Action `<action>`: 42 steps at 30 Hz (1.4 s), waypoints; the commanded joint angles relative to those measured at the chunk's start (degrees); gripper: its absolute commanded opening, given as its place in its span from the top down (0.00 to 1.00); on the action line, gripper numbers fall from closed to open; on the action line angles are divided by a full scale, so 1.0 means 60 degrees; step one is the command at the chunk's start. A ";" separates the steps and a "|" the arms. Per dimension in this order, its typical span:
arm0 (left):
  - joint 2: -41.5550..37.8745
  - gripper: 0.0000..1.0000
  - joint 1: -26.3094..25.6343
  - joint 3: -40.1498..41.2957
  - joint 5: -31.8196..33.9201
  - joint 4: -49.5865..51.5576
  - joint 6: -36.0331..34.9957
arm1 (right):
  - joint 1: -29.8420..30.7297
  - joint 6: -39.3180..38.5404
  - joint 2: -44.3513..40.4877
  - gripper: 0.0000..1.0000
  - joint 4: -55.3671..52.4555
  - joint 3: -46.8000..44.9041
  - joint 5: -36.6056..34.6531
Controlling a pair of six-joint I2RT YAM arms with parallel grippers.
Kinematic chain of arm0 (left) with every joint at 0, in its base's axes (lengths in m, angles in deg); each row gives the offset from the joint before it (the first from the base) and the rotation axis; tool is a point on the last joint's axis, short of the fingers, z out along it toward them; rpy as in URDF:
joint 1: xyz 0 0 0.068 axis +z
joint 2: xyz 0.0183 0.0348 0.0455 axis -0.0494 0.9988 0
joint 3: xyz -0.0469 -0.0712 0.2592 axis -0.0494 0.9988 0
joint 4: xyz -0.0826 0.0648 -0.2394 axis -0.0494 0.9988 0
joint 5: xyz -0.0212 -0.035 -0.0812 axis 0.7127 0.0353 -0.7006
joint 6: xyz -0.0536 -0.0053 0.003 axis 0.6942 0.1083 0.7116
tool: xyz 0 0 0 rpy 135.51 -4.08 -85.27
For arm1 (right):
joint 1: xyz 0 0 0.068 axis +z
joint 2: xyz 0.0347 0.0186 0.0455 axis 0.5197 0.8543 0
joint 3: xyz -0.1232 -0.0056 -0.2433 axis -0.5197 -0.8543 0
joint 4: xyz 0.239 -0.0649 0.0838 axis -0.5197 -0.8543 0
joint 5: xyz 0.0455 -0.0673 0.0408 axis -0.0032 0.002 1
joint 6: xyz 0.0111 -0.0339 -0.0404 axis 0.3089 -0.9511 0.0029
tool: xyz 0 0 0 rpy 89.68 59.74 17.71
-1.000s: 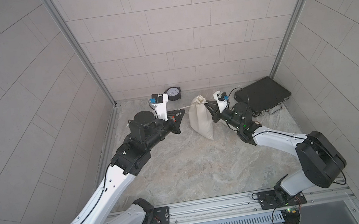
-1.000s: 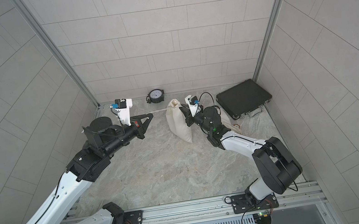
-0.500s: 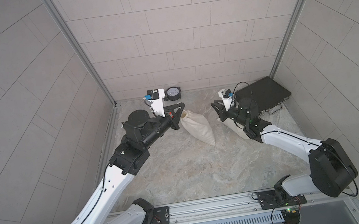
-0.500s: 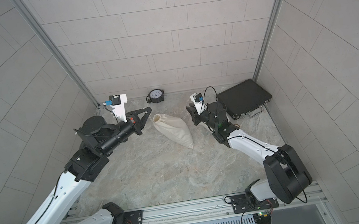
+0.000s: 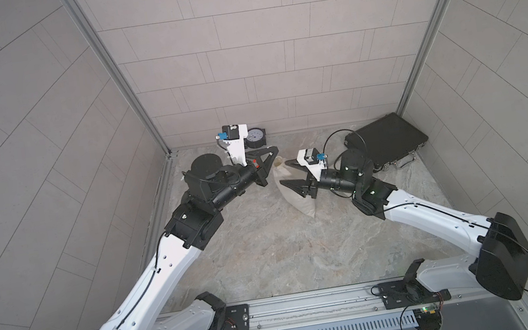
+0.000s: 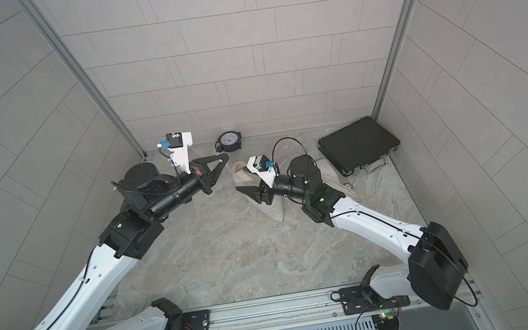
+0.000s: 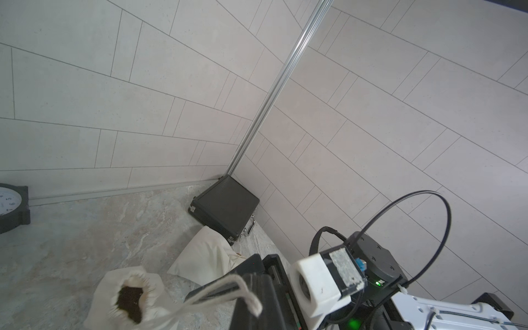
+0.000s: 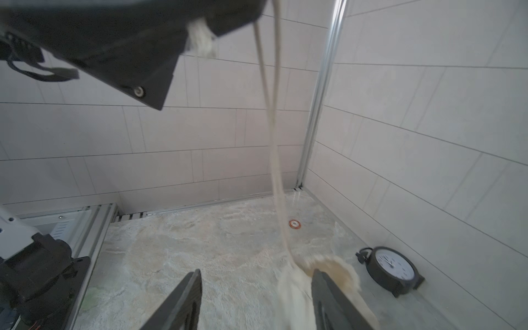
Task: Close the soil bag
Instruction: Frap the soil bag at the center of the board.
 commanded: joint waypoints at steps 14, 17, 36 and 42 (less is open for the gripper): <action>-0.0003 1.00 0.0044 -0.0507 -0.0371 -0.0144 0.0056 | 0.0238 -0.0086 0.1166 0.54 0.0472 0.0864 -0.1418; -0.0008 1.00 0.0037 -0.0531 -0.0391 -0.0095 0.0066 | 0.0231 -0.0064 0.1417 0.59 0.0408 0.0993 -0.1680; 0.0151 1.00 0.0111 -0.2402 -0.0283 0.0856 -0.0339 | -0.0905 0.0300 0.2697 0.90 -0.2023 0.0998 -0.5484; -0.0075 1.00 0.0337 -0.3270 -0.0144 0.1272 -0.0417 | -0.2434 0.1213 0.2403 0.90 -0.3236 0.1267 -0.5992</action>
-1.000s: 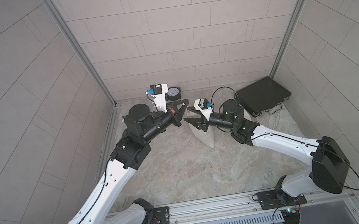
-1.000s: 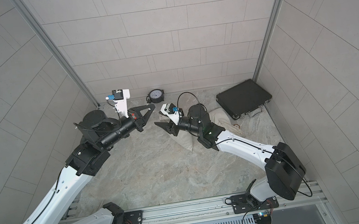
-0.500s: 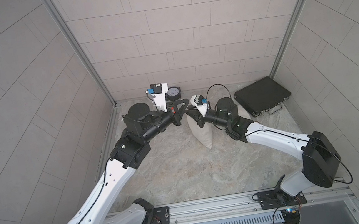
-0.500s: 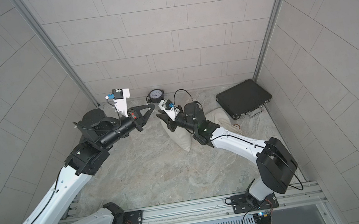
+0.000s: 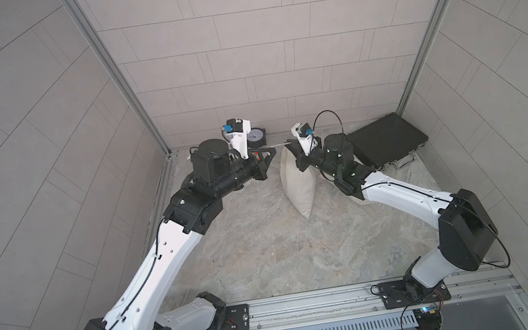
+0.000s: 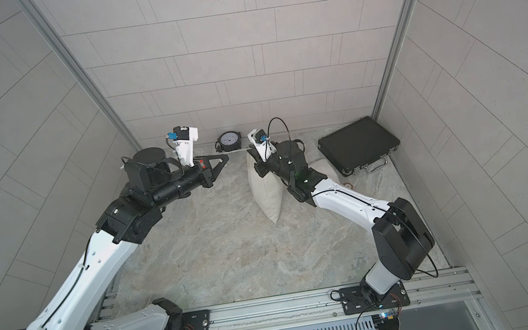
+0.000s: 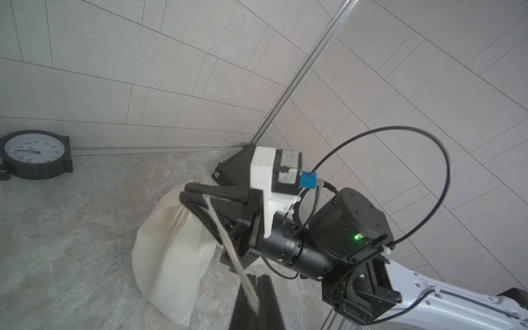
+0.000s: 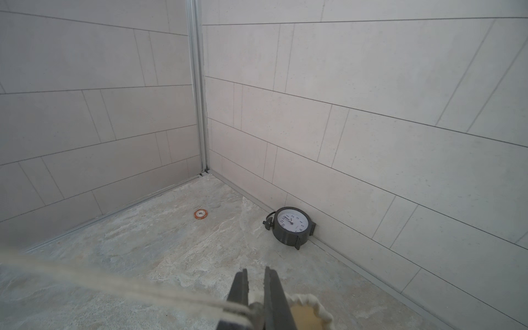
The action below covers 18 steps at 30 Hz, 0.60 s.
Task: Close the soil bag
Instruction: Frap the soil bag at the center of the board.
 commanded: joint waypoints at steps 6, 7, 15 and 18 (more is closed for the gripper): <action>-0.1875 1.00 0.0086 -0.1238 0.0601 -0.1578 -0.0553 | -0.2039 0.0665 -0.0302 0.85 -0.3192 -0.0401 -0.2616; -0.1993 1.00 0.0090 -0.1079 0.0756 -0.1667 -0.0538 | -0.2088 0.0666 -0.0300 0.84 -0.3209 -0.0424 -0.2591; -0.2098 1.00 0.0128 -0.0352 0.0940 -0.1884 -0.0320 | -0.2128 0.1187 0.0793 0.86 -0.3381 -0.0559 -0.2217; -0.2085 1.00 0.0198 -0.0211 0.0983 -0.1899 -0.0249 | -0.2182 0.1261 0.1011 0.86 -0.3361 -0.0551 -0.2291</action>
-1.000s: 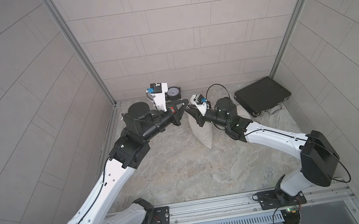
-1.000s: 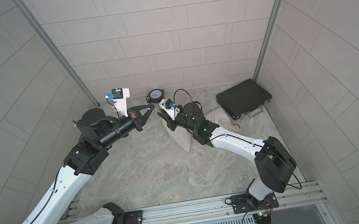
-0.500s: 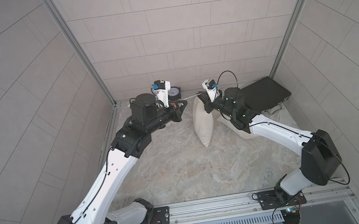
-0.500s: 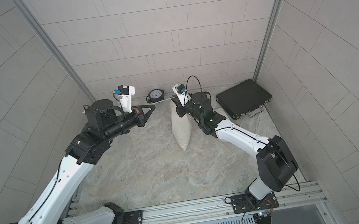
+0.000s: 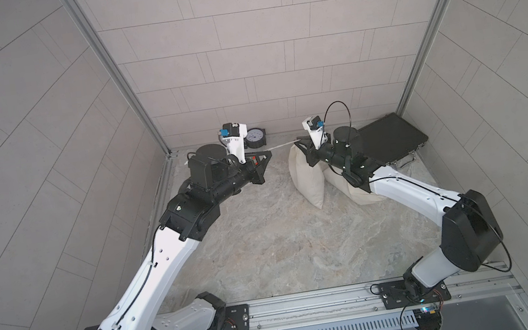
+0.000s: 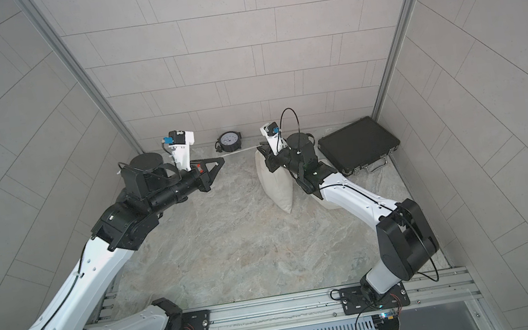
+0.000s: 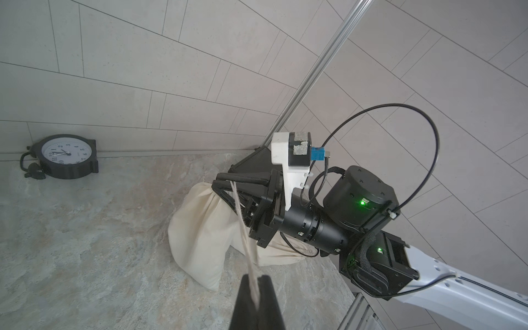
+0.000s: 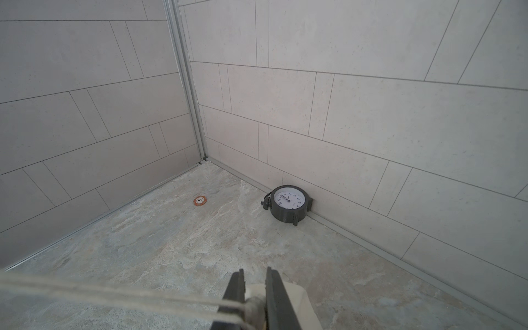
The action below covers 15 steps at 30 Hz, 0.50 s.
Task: Close the soil bag
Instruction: Frap the soil bag at the center of the board.
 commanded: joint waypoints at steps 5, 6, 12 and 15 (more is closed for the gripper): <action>-0.1564 1.00 0.0358 -0.0653 0.0287 -0.1921 0.0053 | -0.1512 0.0331 0.0204 0.86 -0.2469 -0.0384 -0.3275; -0.1550 1.00 0.0397 -0.0674 0.0277 -0.1905 0.0092 | -0.1582 0.0253 -0.0098 0.85 -0.2560 -0.0279 -0.3335; -0.1576 1.00 0.0758 -0.0682 0.0313 -0.1855 0.0275 | -0.1795 -0.0106 -0.1657 0.83 -0.2757 -0.0319 -0.3973; -0.1600 1.00 0.1135 -0.0433 0.0168 -0.2024 0.0607 | -0.1789 -0.0088 -0.1756 0.82 -0.2225 -0.0954 -0.3932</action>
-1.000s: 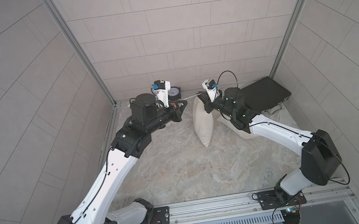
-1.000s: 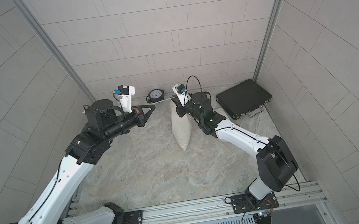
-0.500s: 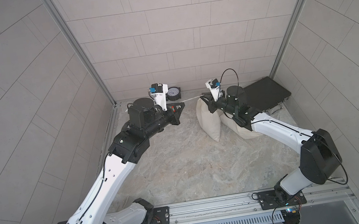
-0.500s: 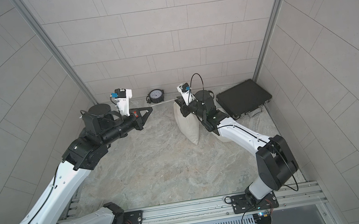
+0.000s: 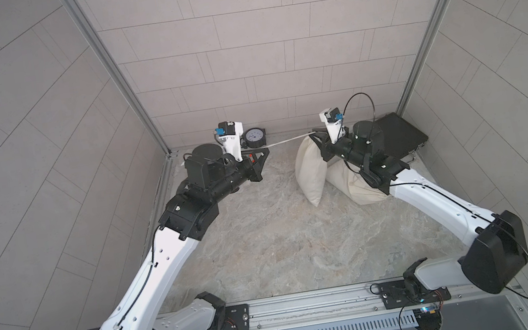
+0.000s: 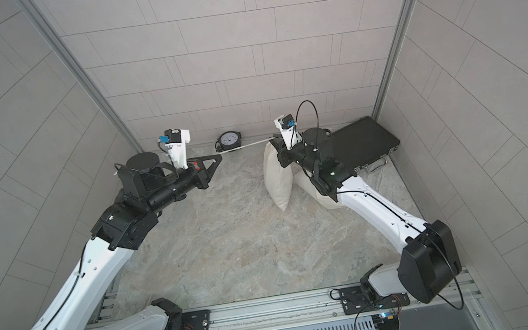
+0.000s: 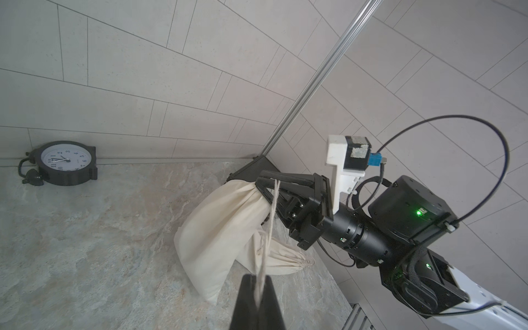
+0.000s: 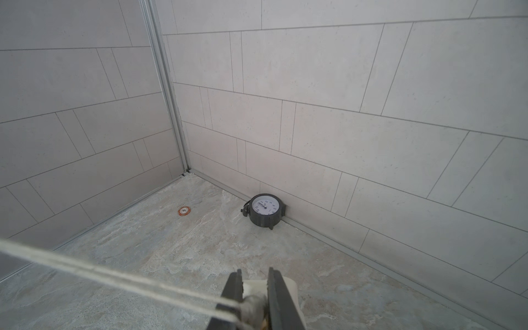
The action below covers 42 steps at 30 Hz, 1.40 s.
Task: Close the soil bag
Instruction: Frap the soil bag at the center of the board.
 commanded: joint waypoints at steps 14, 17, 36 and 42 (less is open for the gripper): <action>-0.1384 1.00 0.2280 0.1018 -0.0803 -0.2532 0.1787 | -0.1300 0.0803 0.2574 0.82 -0.0922 -0.1290 -0.3418; -0.1428 1.00 0.2364 0.0963 -0.0904 -0.2530 0.1767 | -0.1297 0.0653 0.2366 0.82 -0.0942 -0.1119 -0.3460; -0.1663 1.00 0.3124 0.1581 -0.1818 -0.2942 0.2428 | -0.1369 0.0412 0.2205 0.81 -0.0578 -0.1429 -0.4544; -0.1583 1.00 0.3294 0.2360 -0.2334 -0.3335 0.2733 | -0.1357 0.0751 0.2608 0.83 -0.0763 -0.1180 -0.3491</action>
